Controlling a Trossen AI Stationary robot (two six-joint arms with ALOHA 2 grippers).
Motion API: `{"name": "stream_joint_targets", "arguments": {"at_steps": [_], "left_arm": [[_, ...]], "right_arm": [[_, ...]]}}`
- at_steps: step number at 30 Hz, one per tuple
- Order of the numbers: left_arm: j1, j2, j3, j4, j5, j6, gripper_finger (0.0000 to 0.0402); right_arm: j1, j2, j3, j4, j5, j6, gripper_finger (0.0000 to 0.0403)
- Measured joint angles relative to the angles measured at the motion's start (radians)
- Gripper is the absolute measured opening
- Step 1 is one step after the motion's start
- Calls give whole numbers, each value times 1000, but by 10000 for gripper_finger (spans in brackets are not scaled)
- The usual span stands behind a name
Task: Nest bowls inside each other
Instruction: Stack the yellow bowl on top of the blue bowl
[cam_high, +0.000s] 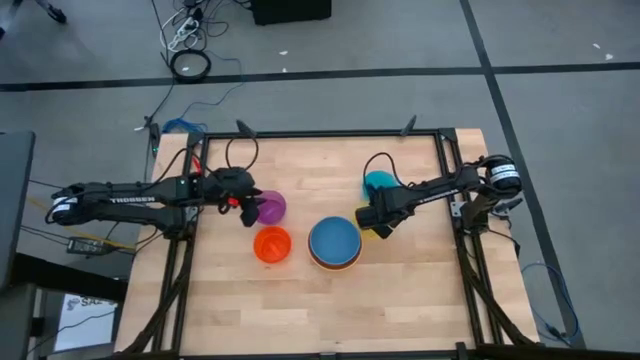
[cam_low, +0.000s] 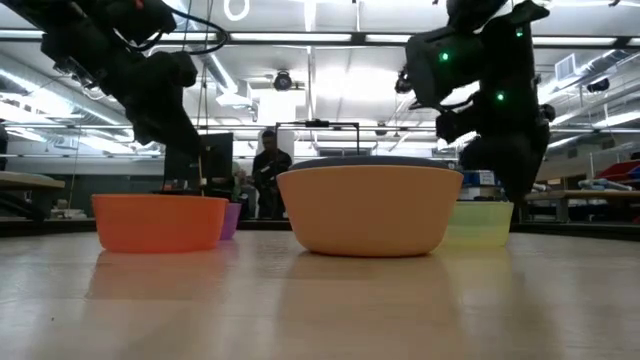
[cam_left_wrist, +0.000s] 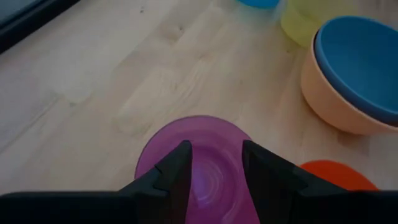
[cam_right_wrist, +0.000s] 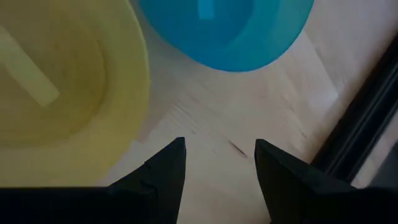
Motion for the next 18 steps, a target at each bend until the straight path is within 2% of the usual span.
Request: {"name": "stream_joint_targets", "arguments": {"at_steps": [10, 14, 18], "left_arm": [[0, 0, 0, 14, 0, 0, 149], [0, 0, 0, 29, 0, -2, 149], [0, 0, 0, 27, 0, -3, 149]], "right_arm": [[0, -138, 0, 172, -95, -14, 178], [0, -132, -9, 226, -95, -14, 178], [-5, -114, -77, 309, -98, -6, 178]]}}
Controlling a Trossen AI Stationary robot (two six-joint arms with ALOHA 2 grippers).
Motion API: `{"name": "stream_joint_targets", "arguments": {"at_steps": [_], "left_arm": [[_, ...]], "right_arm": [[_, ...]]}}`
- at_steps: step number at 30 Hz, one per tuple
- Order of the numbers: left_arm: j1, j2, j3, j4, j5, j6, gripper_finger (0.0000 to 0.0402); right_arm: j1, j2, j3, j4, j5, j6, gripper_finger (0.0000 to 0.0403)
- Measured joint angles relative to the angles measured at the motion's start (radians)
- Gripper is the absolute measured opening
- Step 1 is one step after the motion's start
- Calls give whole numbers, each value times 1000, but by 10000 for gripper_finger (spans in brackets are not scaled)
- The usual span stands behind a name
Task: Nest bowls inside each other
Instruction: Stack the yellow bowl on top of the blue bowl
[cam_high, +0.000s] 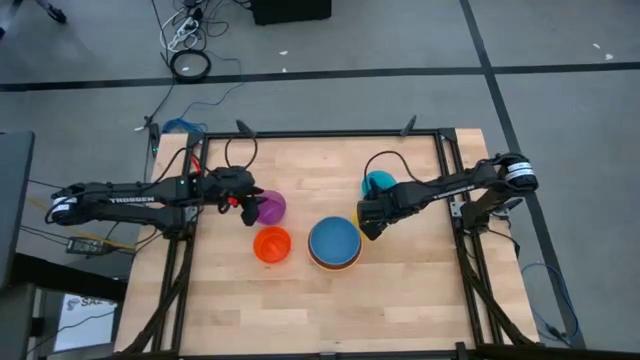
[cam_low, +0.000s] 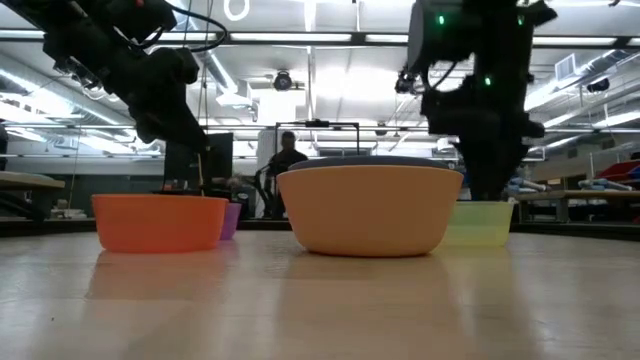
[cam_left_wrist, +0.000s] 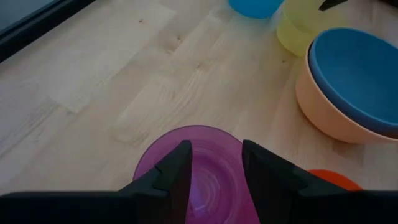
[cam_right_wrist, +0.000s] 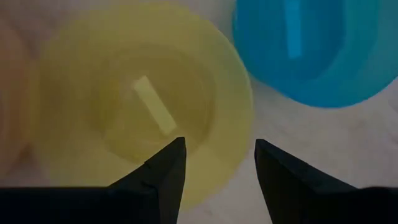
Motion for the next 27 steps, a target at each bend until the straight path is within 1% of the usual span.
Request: {"name": "stream_joint_targets", "arguments": {"at_steps": [5, 8, 10, 11, 13, 15, 17, 18, 22, 27], "left_arm": [[0, 0, 0, 0, 0, 0, 149], [0, 0, 0, 1, 0, 0, 149], [0, 0, 0, 5, 0, 0, 149], [0, 0, 0, 5, 0, 0, 149], [0, 0, 0, 9, 0, 0, 149], [0, 0, 0, 17, -1, 0, 149], [0, 0, 0, 28, -2, -1, 149], [0, 0, 0, 32, -4, 0, 149], [0, 0, 0, 29, -7, -1, 149], [0, 0, 0, 30, -8, -1, 149]], "right_arm": [[-15, 18, -81, 81, -8, 28, 178], [-24, 19, -119, 161, -15, 28, 178], [-35, 20, -139, 184, -15, 28, 173], [-39, 20, -144, 186, -14, 25, 165], [-48, 20, -146, 199, -10, 24, 137], [-57, 20, -147, 196, -12, 17, 91], [-64, 18, -147, 201, -21, -4, 34], [-65, 14, -146, 206, -25, -16, 18], [-73, -6, -146, 197, -47, -31, 6], [-84, -104, -133, 117, -50, -46, 1]]}}
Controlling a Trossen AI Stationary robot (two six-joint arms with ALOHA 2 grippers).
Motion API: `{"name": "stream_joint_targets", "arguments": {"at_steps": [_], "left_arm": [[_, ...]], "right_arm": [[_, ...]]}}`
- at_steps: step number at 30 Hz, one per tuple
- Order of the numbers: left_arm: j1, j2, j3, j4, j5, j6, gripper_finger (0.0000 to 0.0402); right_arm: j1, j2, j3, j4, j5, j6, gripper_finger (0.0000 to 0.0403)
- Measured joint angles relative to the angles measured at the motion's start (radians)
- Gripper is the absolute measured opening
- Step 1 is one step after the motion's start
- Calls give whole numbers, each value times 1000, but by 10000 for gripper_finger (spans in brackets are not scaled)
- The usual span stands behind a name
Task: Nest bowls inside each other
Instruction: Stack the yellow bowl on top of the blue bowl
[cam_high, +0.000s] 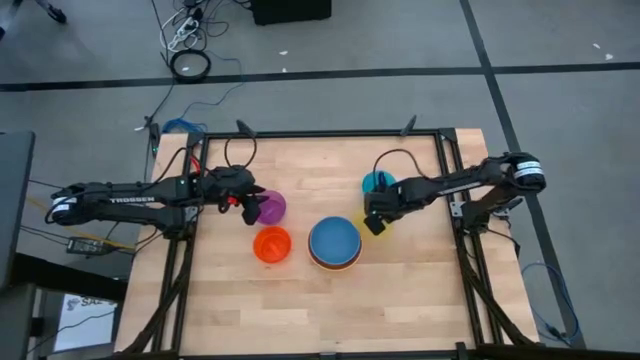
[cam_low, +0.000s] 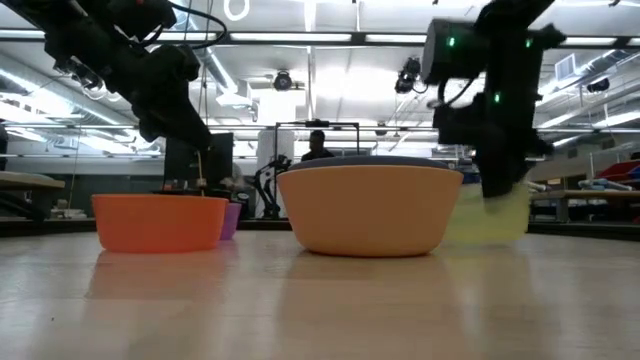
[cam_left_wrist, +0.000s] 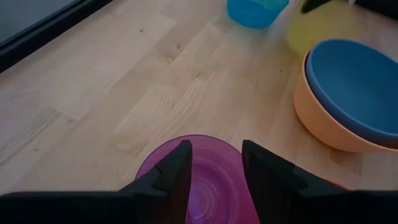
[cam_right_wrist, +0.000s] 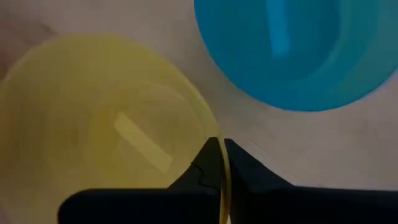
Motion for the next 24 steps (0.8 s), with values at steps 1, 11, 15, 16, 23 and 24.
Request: {"name": "stream_joint_targets", "arguments": {"at_steps": [1, 11, 15, 16, 23, 24], "left_arm": [[0, 0, 0, 0, 0, 0, 149], [0, 0, 0, 69, -2, -14, 149], [0, 0, 0, 111, -2, -14, 149], [0, 0, 0, 116, -2, -14, 149], [0, 0, 0, 125, -2, -14, 149], [0, 0, 0, 126, -2, -14, 149]], "right_arm": [[-1, -29, 10, -8, 3, 0, 1], [58, -186, 95, 18, 55, -8, 0], [85, -152, 99, 205, 41, -54, 0], [93, -133, 99, 257, 26, -68, 0], [123, 22, 99, 453, -10, -110, 0], [125, 43, 99, 463, -11, -112, 0]]}}
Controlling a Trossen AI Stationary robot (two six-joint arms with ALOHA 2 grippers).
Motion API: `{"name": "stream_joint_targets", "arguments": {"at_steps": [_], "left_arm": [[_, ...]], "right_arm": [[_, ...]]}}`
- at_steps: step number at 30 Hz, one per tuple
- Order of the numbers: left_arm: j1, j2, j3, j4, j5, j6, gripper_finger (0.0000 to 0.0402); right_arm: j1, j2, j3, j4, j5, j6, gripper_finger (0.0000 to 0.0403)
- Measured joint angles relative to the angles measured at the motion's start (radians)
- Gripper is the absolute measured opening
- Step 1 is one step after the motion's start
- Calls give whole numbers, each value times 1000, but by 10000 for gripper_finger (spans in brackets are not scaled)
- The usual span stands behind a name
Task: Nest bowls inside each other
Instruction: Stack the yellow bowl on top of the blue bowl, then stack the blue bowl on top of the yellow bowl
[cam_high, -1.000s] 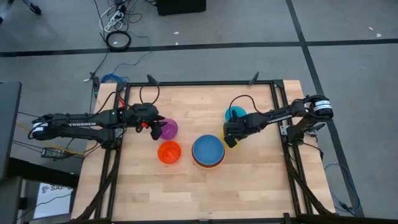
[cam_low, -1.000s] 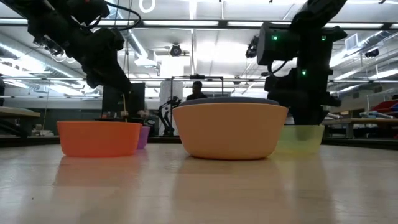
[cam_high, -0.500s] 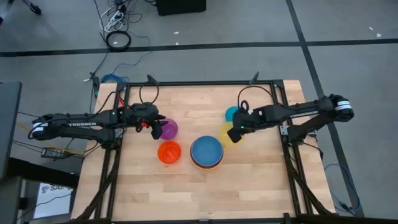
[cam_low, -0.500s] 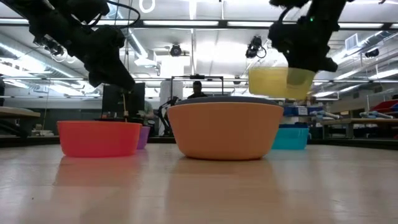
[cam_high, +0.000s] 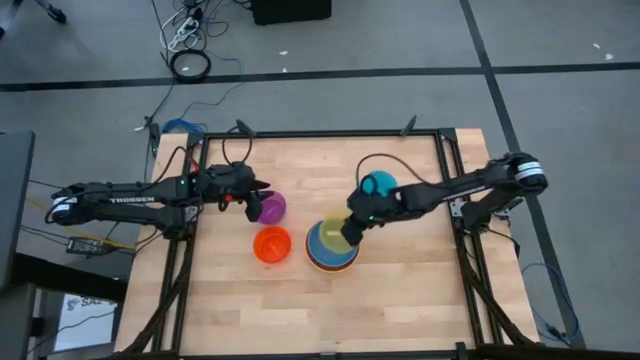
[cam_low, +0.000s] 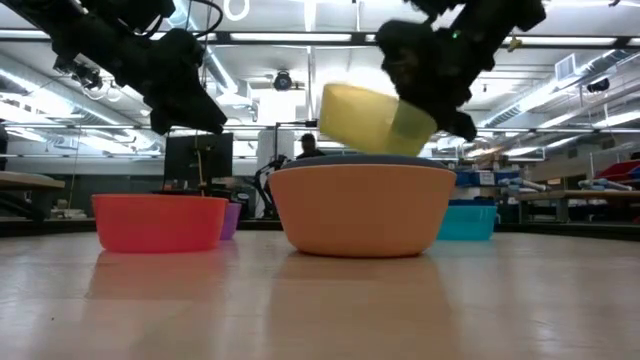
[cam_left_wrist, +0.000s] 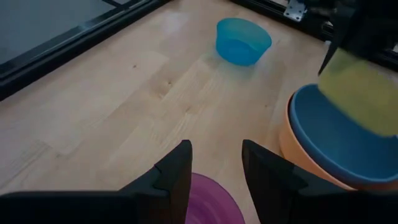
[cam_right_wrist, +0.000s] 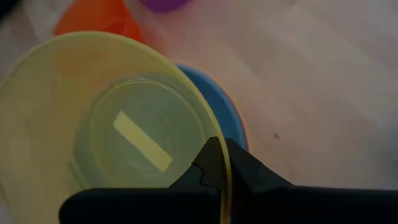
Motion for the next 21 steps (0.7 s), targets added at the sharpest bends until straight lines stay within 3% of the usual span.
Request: {"name": "stream_joint_targets", "arguments": {"at_steps": [4, 10, 21], "left_arm": [[0, 0, 0, -1, 0, 0, 149], [0, 0, 0, -1, 0, 0, 149], [0, 0, 0, -2, 0, 0, 149]], "right_arm": [[2, 57, 0, 19, -55, 0, 7], [1, 77, 0, 19, -76, 1, 59], [-30, -28, 0, -7, -63, -6, 155]]}}
